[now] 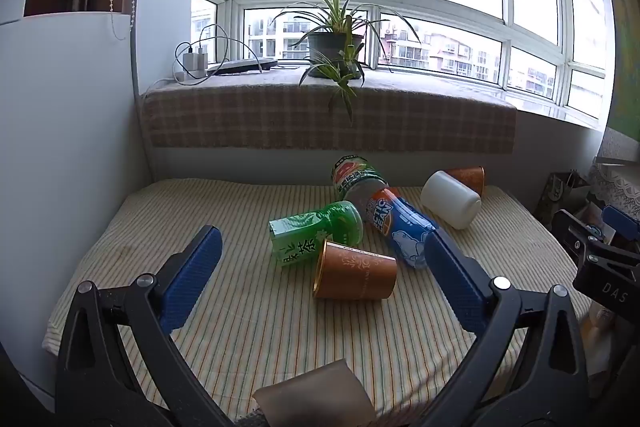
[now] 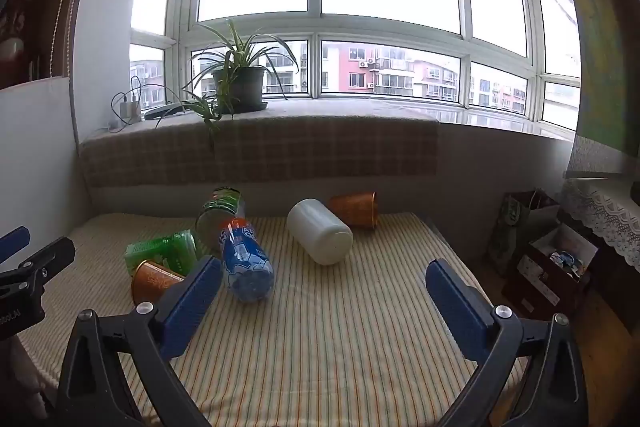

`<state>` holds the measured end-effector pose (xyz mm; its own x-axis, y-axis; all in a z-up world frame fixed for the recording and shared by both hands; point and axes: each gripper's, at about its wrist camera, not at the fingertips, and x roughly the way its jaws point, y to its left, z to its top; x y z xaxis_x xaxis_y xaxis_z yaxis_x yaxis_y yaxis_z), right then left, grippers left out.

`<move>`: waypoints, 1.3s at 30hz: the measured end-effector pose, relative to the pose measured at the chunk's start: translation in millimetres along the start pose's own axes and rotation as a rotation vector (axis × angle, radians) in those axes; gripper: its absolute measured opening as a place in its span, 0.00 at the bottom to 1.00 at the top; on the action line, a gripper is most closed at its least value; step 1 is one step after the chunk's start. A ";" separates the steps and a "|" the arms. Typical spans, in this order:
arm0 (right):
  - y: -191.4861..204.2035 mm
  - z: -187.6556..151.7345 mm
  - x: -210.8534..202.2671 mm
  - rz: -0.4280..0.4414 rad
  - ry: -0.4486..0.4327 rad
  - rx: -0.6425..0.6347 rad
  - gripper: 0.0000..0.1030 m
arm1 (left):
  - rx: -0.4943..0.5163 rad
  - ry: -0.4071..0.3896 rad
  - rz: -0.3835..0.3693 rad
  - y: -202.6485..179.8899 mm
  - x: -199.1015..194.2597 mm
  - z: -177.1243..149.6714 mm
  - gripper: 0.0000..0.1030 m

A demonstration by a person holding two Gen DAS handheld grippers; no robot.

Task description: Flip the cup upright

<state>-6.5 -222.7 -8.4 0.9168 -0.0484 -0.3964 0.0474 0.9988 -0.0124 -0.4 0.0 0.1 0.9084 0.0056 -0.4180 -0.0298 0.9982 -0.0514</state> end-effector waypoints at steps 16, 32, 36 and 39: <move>-1.2 2.2 -0.6 -0.004 0.001 0.003 1.00 | 0.008 0.007 0.002 -0.4 0.1 -1.2 1.00; -1.4 3.7 -0.1 -0.003 0.006 0.005 1.00 | 0.006 0.014 0.001 4.0 0.2 -2.9 1.00; -1.4 3.3 0.4 -0.003 0.006 0.004 1.00 | 0.005 0.016 0.001 3.3 1.6 -6.2 1.00; -0.7 3.7 0.8 -0.004 0.006 0.004 1.00 | 0.003 0.014 -0.001 3.9 1.8 -7.1 1.00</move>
<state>-4.3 -223.5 -5.3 0.9140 -0.0521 -0.4023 0.0524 0.9986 -0.0103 -1.8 3.5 -7.3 0.9026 0.0040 -0.4305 -0.0278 0.9984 -0.0489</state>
